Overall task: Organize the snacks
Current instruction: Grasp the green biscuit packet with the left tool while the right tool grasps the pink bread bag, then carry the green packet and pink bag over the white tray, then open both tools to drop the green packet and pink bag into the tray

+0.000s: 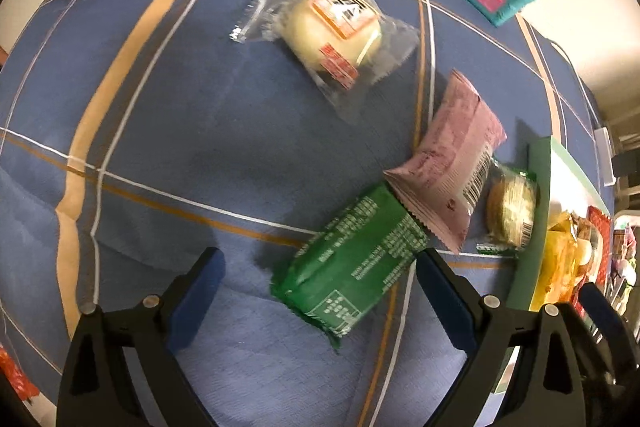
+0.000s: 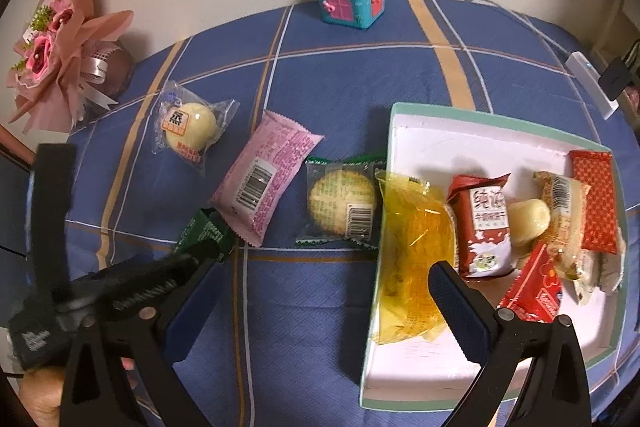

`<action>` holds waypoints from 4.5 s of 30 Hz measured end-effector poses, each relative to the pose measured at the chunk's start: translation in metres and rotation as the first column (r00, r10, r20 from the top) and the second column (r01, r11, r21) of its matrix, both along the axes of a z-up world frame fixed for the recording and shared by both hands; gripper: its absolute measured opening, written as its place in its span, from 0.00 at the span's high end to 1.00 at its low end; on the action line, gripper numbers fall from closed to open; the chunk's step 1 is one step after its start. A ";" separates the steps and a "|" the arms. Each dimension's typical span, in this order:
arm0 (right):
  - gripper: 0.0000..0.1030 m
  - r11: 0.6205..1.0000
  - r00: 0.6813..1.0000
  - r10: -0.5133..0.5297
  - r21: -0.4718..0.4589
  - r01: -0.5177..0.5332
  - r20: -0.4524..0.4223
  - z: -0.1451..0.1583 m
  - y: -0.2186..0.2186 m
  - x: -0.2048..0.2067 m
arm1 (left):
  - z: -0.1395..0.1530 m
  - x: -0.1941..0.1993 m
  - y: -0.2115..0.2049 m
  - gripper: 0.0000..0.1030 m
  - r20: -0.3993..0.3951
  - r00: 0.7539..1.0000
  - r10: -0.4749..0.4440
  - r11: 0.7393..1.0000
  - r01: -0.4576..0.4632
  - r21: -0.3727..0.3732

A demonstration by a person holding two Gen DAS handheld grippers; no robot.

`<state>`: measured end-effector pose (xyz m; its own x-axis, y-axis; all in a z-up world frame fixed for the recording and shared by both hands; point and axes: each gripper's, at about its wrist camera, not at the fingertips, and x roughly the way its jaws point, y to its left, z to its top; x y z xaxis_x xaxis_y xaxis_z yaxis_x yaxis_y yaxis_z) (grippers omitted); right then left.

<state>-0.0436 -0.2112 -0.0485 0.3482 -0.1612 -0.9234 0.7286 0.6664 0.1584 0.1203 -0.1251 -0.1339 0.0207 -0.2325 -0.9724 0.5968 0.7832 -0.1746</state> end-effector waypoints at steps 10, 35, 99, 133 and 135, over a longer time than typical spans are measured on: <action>0.01 1.000 0.998 -0.007 -0.026 0.008 0.054 0.013 -0.008 0.010 | 0.012 -0.003 -0.006 0.56 -0.002 1.000 0.011 0.998 -0.012 -0.058; 0.53 0.991 0.995 0.005 0.137 0.008 -0.097 -0.064 -0.021 0.117 | 0.006 0.022 0.021 0.58 0.041 0.994 0.099 0.995 -0.098 -0.031; 0.61 0.927 0.918 -0.374 0.027 0.374 0.135 0.057 -0.078 -0.199 | 0.133 -0.200 -0.056 0.60 0.212 0.951 -0.226 0.944 0.267 -0.191; 0.16 0.916 0.921 -0.389 0.106 0.388 -0.008 0.009 -0.088 -0.193 | 0.065 -0.223 -0.077 0.21 0.132 0.955 -0.267 0.964 0.265 0.031; 0.10 0.919 0.920 -0.390 0.072 0.388 0.021 0.022 -0.084 -0.194 | 0.078 -0.221 -0.073 0.17 0.152 0.956 -0.253 0.967 0.255 0.003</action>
